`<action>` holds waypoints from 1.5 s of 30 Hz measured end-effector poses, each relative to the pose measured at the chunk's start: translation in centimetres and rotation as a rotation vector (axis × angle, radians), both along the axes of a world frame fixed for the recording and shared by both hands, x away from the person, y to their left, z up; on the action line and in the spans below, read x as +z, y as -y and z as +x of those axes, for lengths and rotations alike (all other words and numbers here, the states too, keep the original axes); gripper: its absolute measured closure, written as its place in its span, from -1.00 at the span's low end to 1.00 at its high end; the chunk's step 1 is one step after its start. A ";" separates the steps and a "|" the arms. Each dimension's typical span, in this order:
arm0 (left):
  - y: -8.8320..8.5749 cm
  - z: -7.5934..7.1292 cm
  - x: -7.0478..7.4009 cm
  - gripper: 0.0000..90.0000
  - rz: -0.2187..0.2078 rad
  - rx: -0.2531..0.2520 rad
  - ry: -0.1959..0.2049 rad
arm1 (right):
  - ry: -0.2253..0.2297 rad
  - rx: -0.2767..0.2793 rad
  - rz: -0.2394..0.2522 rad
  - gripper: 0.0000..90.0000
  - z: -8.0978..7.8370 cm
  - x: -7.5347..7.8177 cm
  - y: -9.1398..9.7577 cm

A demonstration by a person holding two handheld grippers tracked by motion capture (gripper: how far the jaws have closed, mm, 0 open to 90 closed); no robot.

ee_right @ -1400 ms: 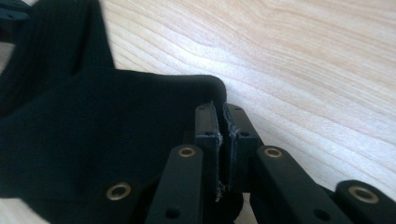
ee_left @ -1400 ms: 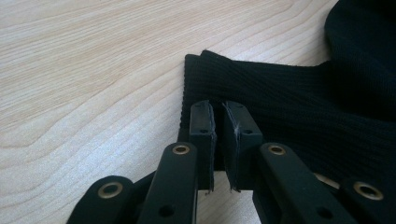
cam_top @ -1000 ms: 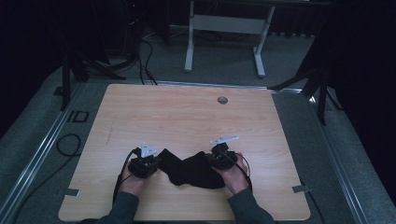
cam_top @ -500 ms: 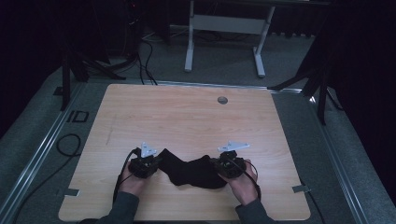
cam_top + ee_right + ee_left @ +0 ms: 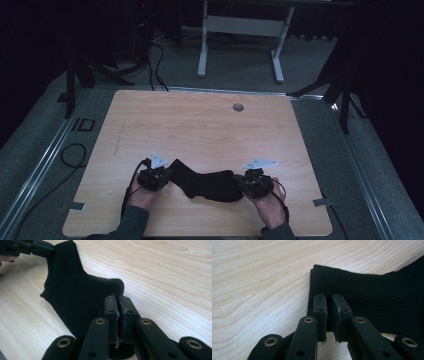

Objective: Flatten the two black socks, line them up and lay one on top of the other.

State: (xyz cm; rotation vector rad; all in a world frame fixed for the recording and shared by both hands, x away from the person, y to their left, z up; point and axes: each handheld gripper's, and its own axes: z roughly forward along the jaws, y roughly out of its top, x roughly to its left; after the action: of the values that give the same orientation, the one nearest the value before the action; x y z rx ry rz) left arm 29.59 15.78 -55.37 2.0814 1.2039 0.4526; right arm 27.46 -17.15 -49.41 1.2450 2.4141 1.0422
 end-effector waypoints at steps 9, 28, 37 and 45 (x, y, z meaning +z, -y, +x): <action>0.0 0.0 0.0 0.84 -0.010 -0.009 -0.005 | -0.034 -0.034 -0.031 0.90 0.1 -2.2 1.0; 0.8 -0.1 -0.1 0.84 -0.029 -0.030 -0.007 | -0.019 -0.113 -0.109 0.75 2.3 -5.2 2.2; 1.4 0.0 -0.1 0.84 -0.024 -0.036 0.005 | 0.014 -0.149 -0.115 0.60 3.9 -5.3 3.1; 1.5 0.2 0.0 0.78 -0.031 -0.025 0.022 | 0.045 -0.132 -0.009 0.27 4.3 -3.9 3.8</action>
State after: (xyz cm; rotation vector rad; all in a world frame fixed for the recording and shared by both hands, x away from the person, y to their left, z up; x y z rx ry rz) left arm 29.82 14.28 -55.41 2.0585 1.1636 0.4414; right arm 31.75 -20.95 -53.35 1.3431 2.2665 1.0088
